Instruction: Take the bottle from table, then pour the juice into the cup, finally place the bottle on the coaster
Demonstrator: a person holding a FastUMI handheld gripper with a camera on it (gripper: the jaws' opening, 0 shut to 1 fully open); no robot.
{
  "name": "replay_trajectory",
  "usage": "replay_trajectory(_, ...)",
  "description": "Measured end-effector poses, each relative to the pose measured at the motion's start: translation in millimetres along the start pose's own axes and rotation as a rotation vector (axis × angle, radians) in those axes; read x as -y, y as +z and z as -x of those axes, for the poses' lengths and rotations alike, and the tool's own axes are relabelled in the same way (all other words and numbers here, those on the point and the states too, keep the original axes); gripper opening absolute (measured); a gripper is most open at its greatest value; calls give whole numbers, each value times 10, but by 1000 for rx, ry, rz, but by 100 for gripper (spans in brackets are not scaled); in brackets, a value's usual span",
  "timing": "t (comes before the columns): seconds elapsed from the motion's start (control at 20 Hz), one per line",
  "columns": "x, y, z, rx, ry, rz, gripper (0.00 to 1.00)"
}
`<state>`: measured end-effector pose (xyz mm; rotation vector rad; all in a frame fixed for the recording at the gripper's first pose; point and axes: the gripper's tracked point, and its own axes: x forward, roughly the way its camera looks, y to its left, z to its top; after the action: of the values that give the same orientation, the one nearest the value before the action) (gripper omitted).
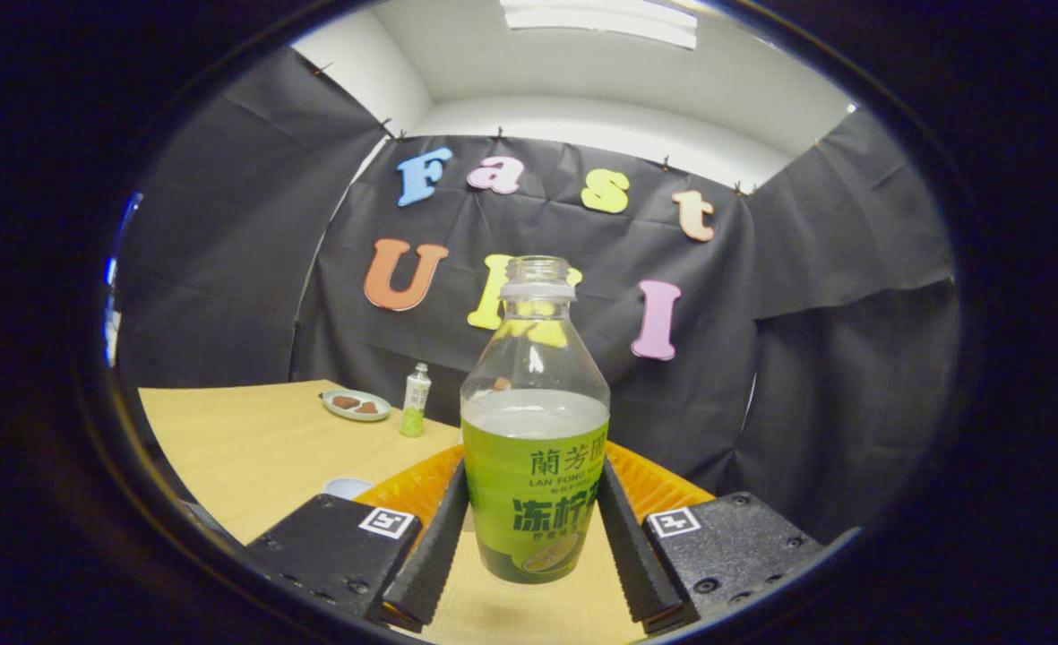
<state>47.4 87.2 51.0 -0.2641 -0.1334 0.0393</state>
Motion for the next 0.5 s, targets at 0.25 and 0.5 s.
replay_trajectory(0.25, -94, 108, -180, -59, -41, 177, 80)
replay_trajectory(0.5, -158, 76, -551, -127, -94, 395, 81)
